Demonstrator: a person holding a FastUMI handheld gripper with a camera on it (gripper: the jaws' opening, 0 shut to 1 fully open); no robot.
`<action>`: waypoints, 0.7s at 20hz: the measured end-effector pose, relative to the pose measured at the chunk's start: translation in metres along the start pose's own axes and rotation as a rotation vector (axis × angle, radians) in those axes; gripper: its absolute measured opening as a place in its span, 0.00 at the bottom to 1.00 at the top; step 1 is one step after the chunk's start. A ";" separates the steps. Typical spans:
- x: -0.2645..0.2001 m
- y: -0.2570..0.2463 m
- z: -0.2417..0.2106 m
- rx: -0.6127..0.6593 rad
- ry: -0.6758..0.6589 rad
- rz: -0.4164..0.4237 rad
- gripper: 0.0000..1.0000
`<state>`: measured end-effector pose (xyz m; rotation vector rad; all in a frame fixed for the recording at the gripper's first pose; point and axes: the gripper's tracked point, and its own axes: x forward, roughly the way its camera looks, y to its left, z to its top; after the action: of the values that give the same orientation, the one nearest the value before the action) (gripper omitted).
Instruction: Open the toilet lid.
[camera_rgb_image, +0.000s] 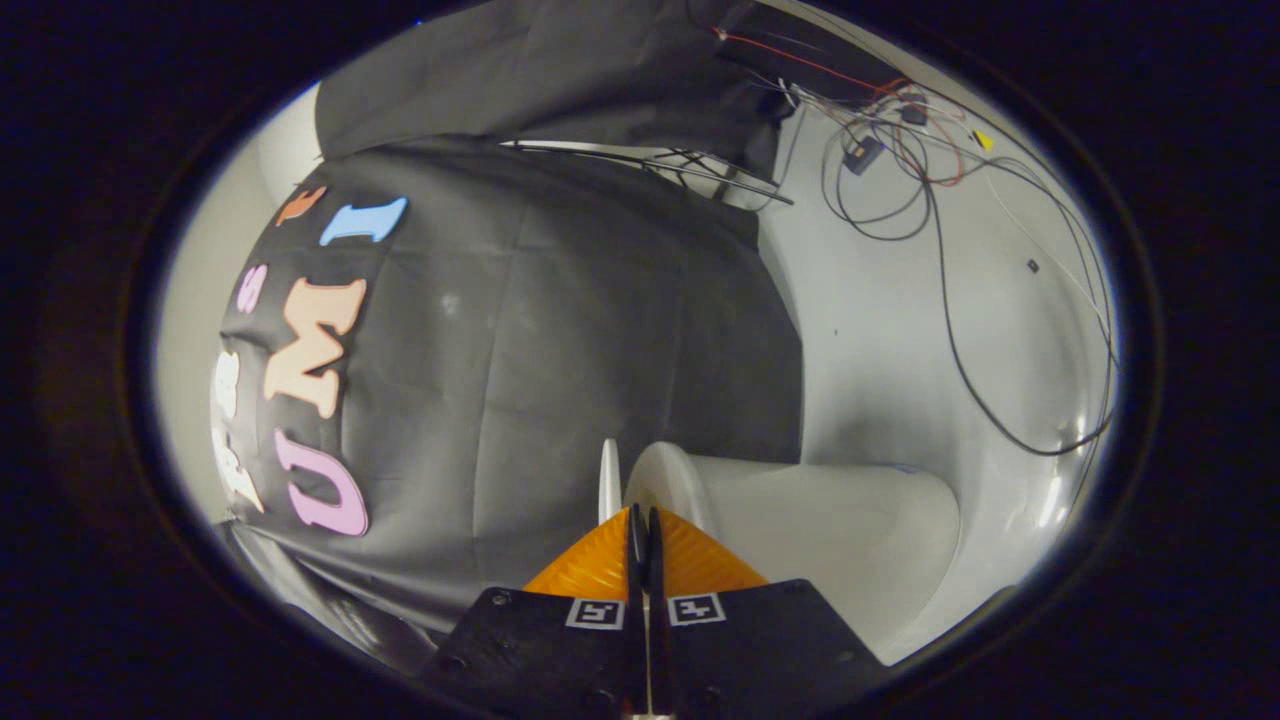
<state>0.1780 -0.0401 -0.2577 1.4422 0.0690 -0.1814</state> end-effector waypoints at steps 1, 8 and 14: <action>-0.002 0.016 -0.002 -0.031 -0.004 0.015 0.02; -0.028 0.150 -0.040 -0.340 -0.023 0.126 0.01; -0.043 0.249 -0.101 -0.631 0.003 0.180 0.02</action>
<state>0.1831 0.0927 -0.0199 0.8134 -0.0036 -0.0039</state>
